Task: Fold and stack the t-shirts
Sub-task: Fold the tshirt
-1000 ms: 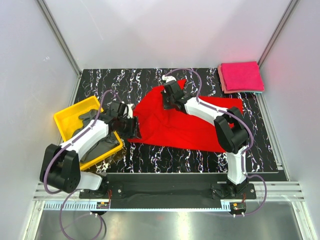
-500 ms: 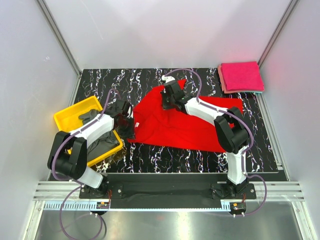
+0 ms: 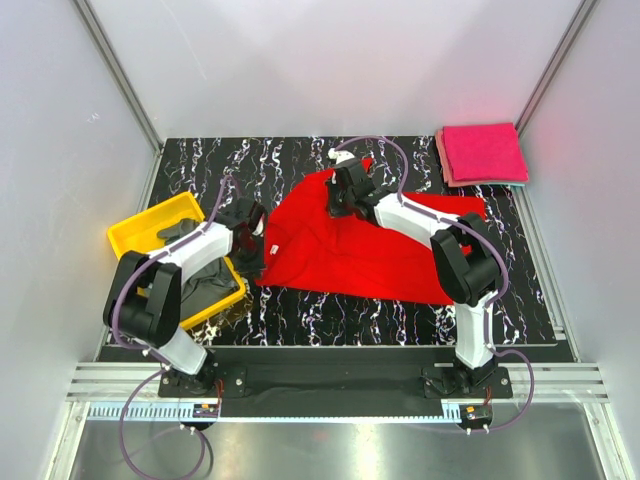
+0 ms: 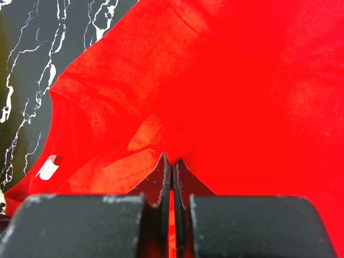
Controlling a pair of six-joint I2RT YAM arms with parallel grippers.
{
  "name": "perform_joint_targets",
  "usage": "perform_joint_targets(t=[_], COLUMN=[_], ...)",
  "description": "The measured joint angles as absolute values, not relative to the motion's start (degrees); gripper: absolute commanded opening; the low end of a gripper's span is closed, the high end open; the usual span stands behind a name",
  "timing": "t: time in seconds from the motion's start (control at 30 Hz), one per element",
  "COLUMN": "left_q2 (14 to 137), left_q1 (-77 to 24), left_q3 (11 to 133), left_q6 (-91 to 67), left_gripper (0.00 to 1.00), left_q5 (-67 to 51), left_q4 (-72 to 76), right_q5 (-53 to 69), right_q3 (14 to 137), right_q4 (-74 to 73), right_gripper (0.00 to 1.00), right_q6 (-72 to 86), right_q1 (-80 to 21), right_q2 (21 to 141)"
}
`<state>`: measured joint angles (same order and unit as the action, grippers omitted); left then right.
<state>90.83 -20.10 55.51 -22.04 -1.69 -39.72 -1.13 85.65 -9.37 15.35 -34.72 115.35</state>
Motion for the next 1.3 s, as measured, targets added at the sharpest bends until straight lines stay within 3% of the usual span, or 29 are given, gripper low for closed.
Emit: perform_joint_targets(t=[0.03, 0.13, 0.37, 0.7, 0.77, 0.8, 0.93, 1.3], left_q2=[90.74, 89.38, 83.37, 89.8, 90.67, 91.09, 92.68, 96.66], left_q1=[-20.1, -20.14, -20.21, -20.36, -20.36, -20.36, -20.43, -20.47], left_q3=[55.57, 55.66, 57.54, 57.69, 57.71, 57.74, 58.61, 61.91], left_q6=[-22.22, -22.52, -19.16, -14.48, -14.11, -14.02, -14.06, -16.95], left_gripper=[0.3, 0.43, 0.5, 0.51, 0.44, 0.29, 0.0, 0.0], left_q5=[-1.26, -0.38, -5.65, -10.61, -11.07, -11.18, -10.07, -0.25], left_q4=[-40.01, -40.73, -39.22, -39.09, -39.09, -39.07, -39.62, -42.39], right_q5=[-0.89, -0.4, 1.15, 2.72, 2.79, 2.83, 3.55, 4.16], right_q3=[85.65, 85.69, 85.71, 85.97, 86.11, 86.26, 87.02, 87.94], right_q4=[-9.39, -9.41, -9.41, -9.47, -9.67, -9.72, -9.69, -10.15], right_gripper=[0.0, 0.0, 0.0, 0.0, 0.0, 0.0, 0.0, 0.0], right_q6=[15.29, 15.22, 15.22, 15.22, 15.22, 15.2, 15.2, 14.76], right_q1=[-34.54, -34.22, -34.04, -33.76, -33.54, -33.41, -32.99, -31.31], right_q2=[115.35, 115.35, 115.35, 115.35, 115.35, 115.37, 115.59, 117.3])
